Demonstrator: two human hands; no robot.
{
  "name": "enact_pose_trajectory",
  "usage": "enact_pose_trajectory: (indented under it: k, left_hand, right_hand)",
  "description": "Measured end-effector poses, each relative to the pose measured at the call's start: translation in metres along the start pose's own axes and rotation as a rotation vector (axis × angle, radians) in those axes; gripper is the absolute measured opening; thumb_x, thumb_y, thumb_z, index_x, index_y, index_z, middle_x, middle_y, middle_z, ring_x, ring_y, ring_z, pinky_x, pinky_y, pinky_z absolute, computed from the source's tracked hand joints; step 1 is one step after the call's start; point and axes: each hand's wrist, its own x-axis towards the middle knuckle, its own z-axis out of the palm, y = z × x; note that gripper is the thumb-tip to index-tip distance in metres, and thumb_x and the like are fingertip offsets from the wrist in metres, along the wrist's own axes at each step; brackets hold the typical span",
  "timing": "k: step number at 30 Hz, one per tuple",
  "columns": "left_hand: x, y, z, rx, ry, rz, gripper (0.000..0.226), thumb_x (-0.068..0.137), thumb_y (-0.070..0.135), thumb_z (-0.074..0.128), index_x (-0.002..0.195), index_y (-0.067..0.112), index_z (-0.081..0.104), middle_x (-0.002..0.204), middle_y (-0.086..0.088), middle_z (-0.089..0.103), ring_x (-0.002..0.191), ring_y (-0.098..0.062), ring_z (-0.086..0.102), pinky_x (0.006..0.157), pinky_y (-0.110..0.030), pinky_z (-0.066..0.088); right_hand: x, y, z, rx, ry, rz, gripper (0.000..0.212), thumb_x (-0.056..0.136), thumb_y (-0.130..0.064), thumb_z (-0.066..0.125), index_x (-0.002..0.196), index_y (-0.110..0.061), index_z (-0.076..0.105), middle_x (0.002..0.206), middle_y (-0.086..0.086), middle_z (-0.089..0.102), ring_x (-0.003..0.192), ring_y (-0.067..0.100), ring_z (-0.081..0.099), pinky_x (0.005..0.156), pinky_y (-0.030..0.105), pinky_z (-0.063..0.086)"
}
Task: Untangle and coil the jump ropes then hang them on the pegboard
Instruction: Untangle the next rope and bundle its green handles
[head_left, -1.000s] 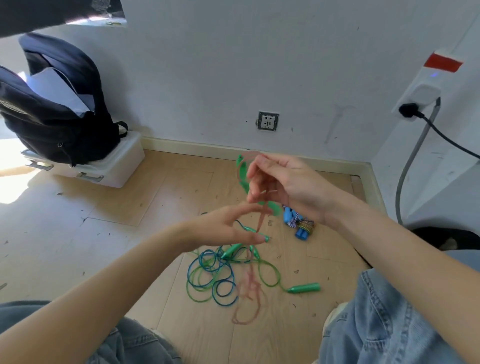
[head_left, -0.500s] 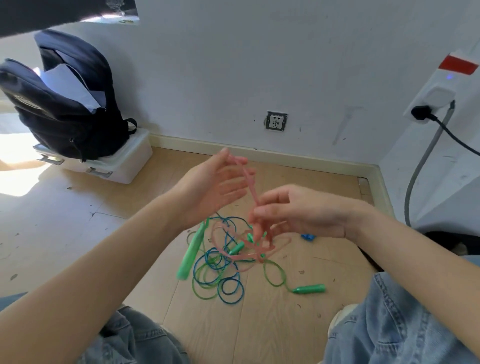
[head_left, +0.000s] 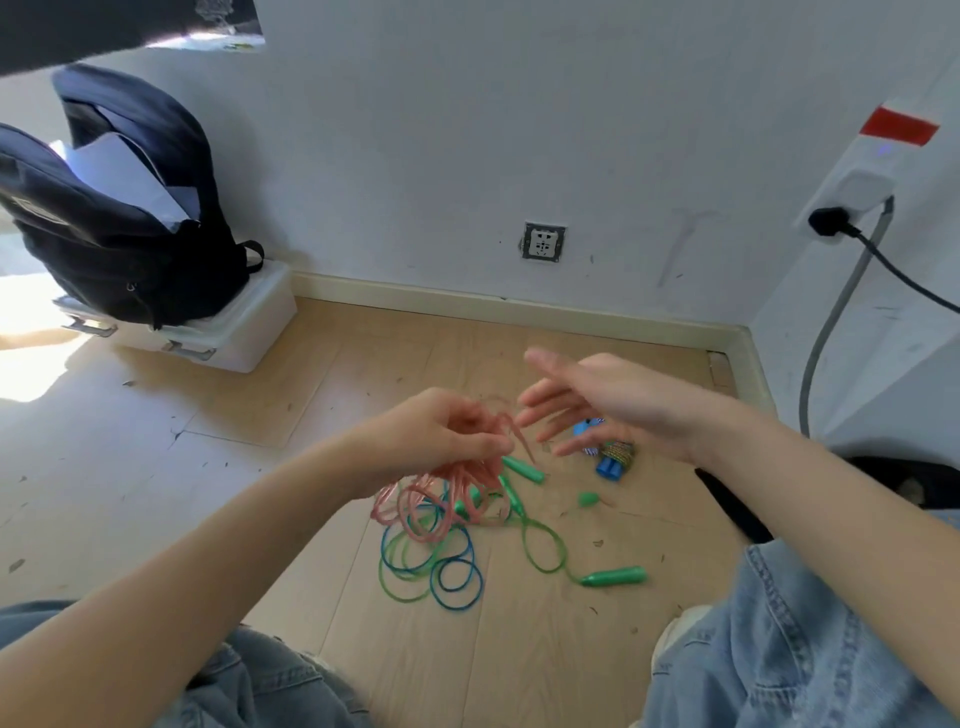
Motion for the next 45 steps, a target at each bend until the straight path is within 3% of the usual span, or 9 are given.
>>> enact_pose_trajectory:
  k: [4, 9, 24, 27, 30, 35, 40, 42, 45]
  left_hand:
    - [-0.003, 0.006, 0.008, 0.018, -0.139, 0.011, 0.014, 0.089, 0.026, 0.057, 0.085, 0.017, 0.066, 0.077, -0.001, 0.072, 0.073, -0.018, 0.070, 0.061, -0.022, 0.054]
    - [-0.004, 0.010, -0.011, -0.059, 0.011, -0.005, 0.014, 0.086, 0.022, 0.060, 0.085, 0.011, 0.069, 0.078, -0.004, 0.073, 0.072, -0.015, 0.070, 0.061, -0.020, 0.054]
    - [0.000, 0.005, -0.033, 0.112, 0.349, -0.124, 0.017, 0.089, 0.004, 0.051, 0.080, 0.011, 0.063, 0.079, -0.005, 0.066, 0.068, -0.011, 0.064, 0.066, -0.024, 0.056]
    - [-0.002, 0.008, -0.039, -0.186, 0.440, -0.129, 0.019, 0.091, -0.004, 0.042, 0.087, 0.002, 0.060, 0.076, -0.011, 0.070, 0.064, -0.017, 0.068, 0.058, -0.024, 0.058]
    - [-0.004, 0.016, -0.048, -0.689, 0.383, -0.025, 0.024, 0.089, -0.003, 0.040, 0.076, 0.008, 0.057, 0.065, -0.002, 0.066, 0.059, -0.013, 0.065, 0.059, -0.027, 0.056]
    - [-0.007, 0.023, -0.054, -1.169, 0.308, 0.119, 0.021, 0.088, 0.002, 0.027, 0.077, 0.010, 0.043, 0.058, 0.004, 0.040, 0.036, -0.004, 0.037, 0.058, -0.023, 0.055]
    - [-0.007, 0.022, -0.044, -0.332, 0.346, -0.012, 0.023, 0.087, 0.033, 0.057, 0.106, 0.021, 0.049, 0.074, 0.003, 0.041, 0.045, -0.006, 0.037, 0.040, -0.019, 0.039]
    - [-0.010, 0.021, -0.039, 0.070, 0.358, 0.060, 0.053, 0.073, 0.053, 0.069, 0.118, 0.043, 0.043, 0.093, 0.006, 0.046, 0.064, -0.006, 0.051, 0.056, -0.019, 0.045]
    - [-0.009, 0.023, -0.024, 0.382, 0.321, 0.166, 0.048, 0.059, 0.064, 0.067, 0.103, 0.052, 0.053, 0.114, 0.010, 0.038, 0.110, -0.009, 0.041, 0.094, -0.028, 0.038]
  right_hand:
    - [-0.001, -0.004, 0.010, -0.183, -0.027, -0.187, 0.016, 0.086, -0.029, 0.063, 0.094, -0.016, 0.068, 0.085, -0.004, 0.068, 0.065, -0.001, 0.059, 0.059, 0.017, 0.049]
    - [-0.006, -0.009, 0.004, -0.226, -0.120, -0.148, 0.029, 0.087, -0.033, 0.061, 0.084, -0.005, 0.068, 0.071, 0.005, 0.062, 0.063, 0.008, 0.051, 0.053, 0.016, 0.039]
    - [0.008, -0.003, -0.016, -0.404, 0.471, -0.094, 0.027, 0.095, -0.023, 0.049, 0.078, -0.006, 0.062, 0.066, 0.001, 0.058, 0.063, 0.016, 0.050, 0.059, 0.025, 0.038]
    - [0.009, -0.001, -0.023, -0.476, 0.577, -0.132, 0.027, 0.096, -0.024, 0.046, 0.080, -0.007, 0.059, 0.069, 0.004, 0.059, 0.064, 0.017, 0.052, 0.058, 0.025, 0.037]
    - [0.009, 0.005, -0.019, -0.589, 0.409, -0.059, 0.027, 0.096, -0.024, 0.047, 0.072, -0.015, 0.056, 0.063, -0.003, 0.060, 0.057, 0.014, 0.054, 0.057, 0.025, 0.042]
    - [0.014, 0.012, -0.008, -0.819, 0.355, -0.045, 0.029, 0.097, -0.024, 0.045, 0.070, -0.017, 0.052, 0.066, -0.001, 0.064, 0.052, 0.007, 0.051, 0.048, 0.023, 0.031]
    - [0.012, 0.004, -0.017, -0.067, 0.354, -0.030, 0.020, 0.096, -0.013, 0.047, 0.079, -0.009, 0.056, 0.067, 0.004, 0.064, 0.062, 0.012, 0.063, 0.068, 0.026, 0.053]
    - [0.007, -0.002, -0.018, 0.165, 0.309, -0.063, 0.009, 0.093, -0.008, 0.050, 0.087, -0.008, 0.055, 0.066, 0.005, 0.061, 0.055, 0.010, 0.062, 0.060, 0.023, 0.055]
    - [0.003, -0.007, -0.011, 0.144, 0.262, -0.122, 0.007, 0.092, -0.005, 0.051, 0.097, -0.011, 0.051, 0.069, 0.005, 0.062, 0.054, 0.007, 0.062, 0.053, 0.016, 0.051]
